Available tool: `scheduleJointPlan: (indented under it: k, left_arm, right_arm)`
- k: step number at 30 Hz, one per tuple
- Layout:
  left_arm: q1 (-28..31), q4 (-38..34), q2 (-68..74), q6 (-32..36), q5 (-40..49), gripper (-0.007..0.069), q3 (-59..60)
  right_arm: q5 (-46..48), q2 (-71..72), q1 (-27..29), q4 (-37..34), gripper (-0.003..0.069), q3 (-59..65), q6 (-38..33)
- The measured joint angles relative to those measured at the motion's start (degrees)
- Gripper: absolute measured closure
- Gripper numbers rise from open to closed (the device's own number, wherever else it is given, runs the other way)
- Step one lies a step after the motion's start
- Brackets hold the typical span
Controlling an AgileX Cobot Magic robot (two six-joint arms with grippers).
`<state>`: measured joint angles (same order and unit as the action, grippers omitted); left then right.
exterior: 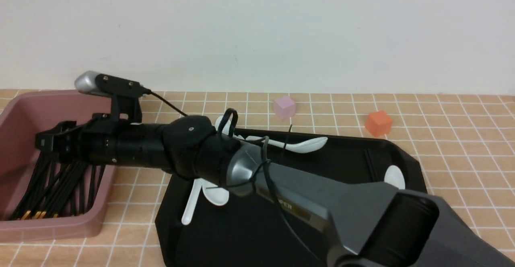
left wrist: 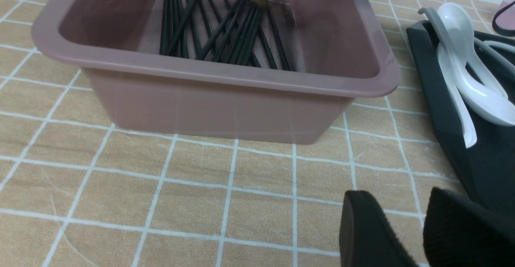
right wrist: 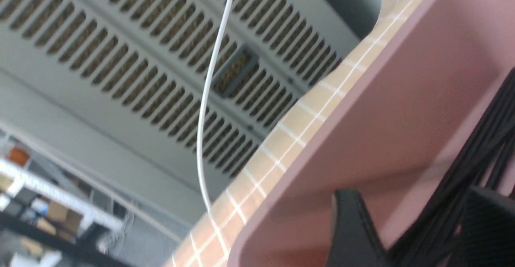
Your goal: On brown tablecloth take chopsticks from black tray and put them in box.
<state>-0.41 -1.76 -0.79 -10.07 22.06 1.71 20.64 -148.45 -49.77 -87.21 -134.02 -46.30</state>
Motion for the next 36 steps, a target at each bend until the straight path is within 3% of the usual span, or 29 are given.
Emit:
scheduleJointPlan:
  k: [5,11,13,18,21,25,29,36]
  left_arm:
    - [0.0,0.0,0.0,0.0,0.0,0.0386,0.0]
    - [0.0,0.0,0.0,0.0,0.0,0.0386,0.0]
    - [0.0,0.0,0.0,0.0,0.0,0.0386,0.0]
    - [0.0,0.0,0.0,0.0,0.0,0.0386,0.0]
    - [0.0,0.0,0.0,0.0,0.0,0.0386,0.0]
    - [0.0,0.0,0.0,0.0,0.0,0.0386,0.0]
    - [0.0,0.0,0.0,0.0,0.0,0.0386,0.0]
    - [0.0,0.0,0.0,0.0,0.0,0.0386,0.0]
  right_arm:
    - [8.6,3.4,1.5,16.1,0.0350,0.0,9.7]
    - [26.3,14.0,5.6,44.9,0.0608,-0.3,26.6]
    - [32.7,18.5,6.8,54.1,0.0664,-0.4,31.7]
    - [47.2,28.7,7.9,72.7,0.0671,-0.9,40.0]
    - [50.9,33.7,7.9,80.9,0.0669,-0.7,41.5]
    - [51.4,41.7,7.9,87.8,0.0667,2.3,43.0]
    - [51.6,50.3,7.9,89.8,0.0665,10.2,44.2]
    - [51.6,75.6,7.9,91.6,0.0663,35.8,47.4]
